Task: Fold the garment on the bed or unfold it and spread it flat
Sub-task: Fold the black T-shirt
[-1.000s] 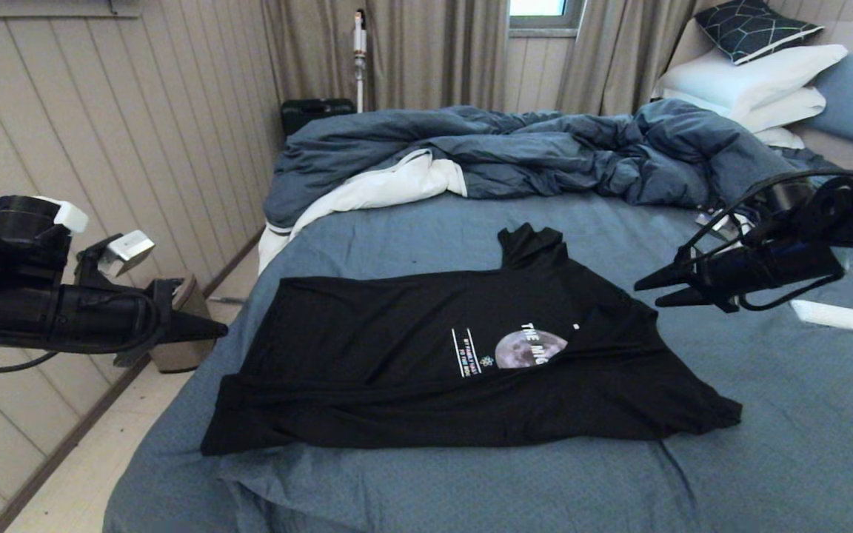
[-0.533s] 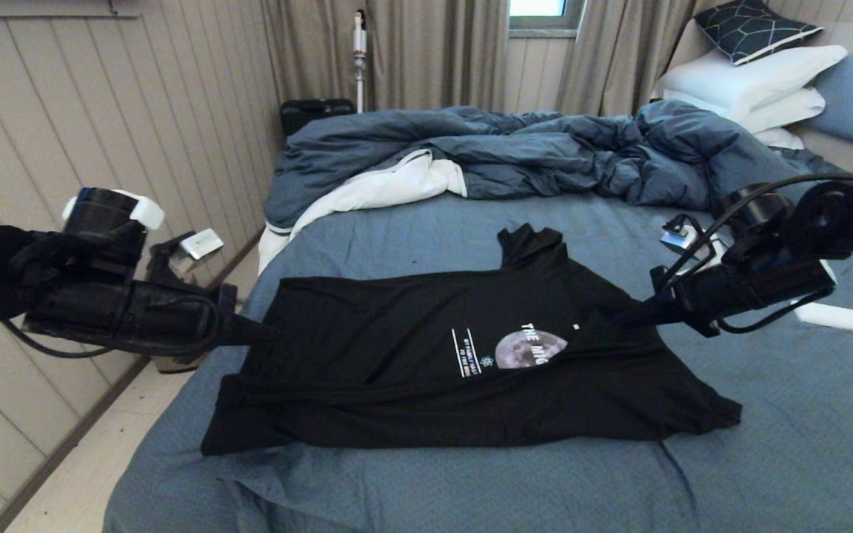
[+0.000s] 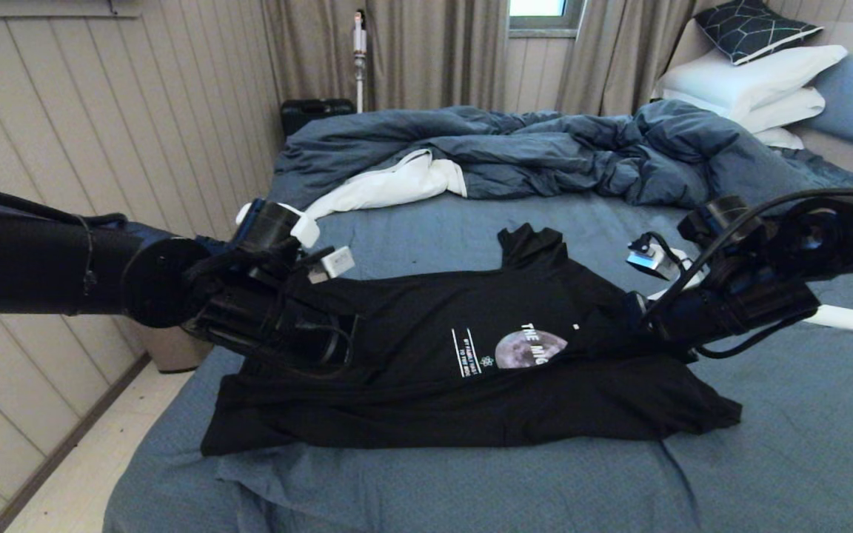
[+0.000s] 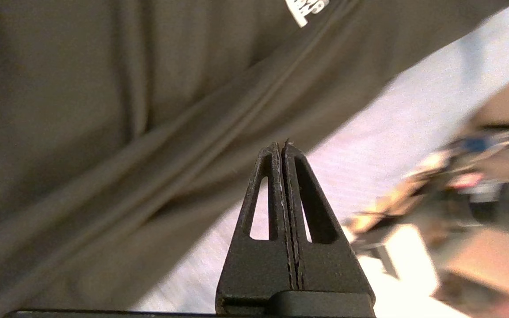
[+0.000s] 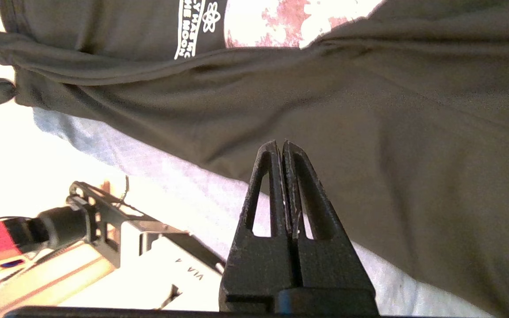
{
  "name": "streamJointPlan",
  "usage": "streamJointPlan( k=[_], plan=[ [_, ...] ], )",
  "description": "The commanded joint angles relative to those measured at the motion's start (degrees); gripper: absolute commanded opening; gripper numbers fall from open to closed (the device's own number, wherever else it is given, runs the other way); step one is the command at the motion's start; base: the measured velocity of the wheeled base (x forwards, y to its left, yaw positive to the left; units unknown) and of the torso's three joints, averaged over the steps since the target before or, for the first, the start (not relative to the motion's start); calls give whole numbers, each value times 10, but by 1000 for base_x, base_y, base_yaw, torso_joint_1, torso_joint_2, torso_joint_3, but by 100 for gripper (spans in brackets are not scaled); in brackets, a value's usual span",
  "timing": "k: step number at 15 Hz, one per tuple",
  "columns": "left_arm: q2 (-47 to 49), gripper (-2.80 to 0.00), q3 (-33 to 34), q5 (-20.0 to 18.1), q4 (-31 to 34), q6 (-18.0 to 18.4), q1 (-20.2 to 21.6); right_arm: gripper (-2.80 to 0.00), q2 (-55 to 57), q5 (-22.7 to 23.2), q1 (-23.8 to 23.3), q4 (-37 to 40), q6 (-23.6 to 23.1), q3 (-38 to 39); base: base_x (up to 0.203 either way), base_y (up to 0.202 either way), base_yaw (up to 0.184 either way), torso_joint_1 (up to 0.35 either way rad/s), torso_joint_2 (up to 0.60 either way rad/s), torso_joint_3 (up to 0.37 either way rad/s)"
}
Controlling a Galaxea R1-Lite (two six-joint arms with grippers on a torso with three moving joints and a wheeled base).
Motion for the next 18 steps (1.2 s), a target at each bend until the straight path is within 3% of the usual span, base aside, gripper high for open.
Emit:
streamJointPlan(
  k=[1,4,9,13,18],
  plan=[
    [32,-280,-6,21,0,19,-18,-280,1,2,7,-23,0,23,0,0,0,0,0,0],
    [55,-280,0,88,-1,40,-44,-280,1,3,10,-82,4,67,0,0,0,0,0,0],
    [62,-280,5,93,-2,42,-70,-280,9,18,28,-102,8,91,0,0,0,0,0,0],
    [78,-280,9,97,-47,42,-80,-280,13,31,27,-113,8,103,0,0,0,0,0,0],
    [101,-280,46,147,-101,41,-79,-280,15,32,30,-130,8,116,0,0,0,0,0,0]
  ],
)
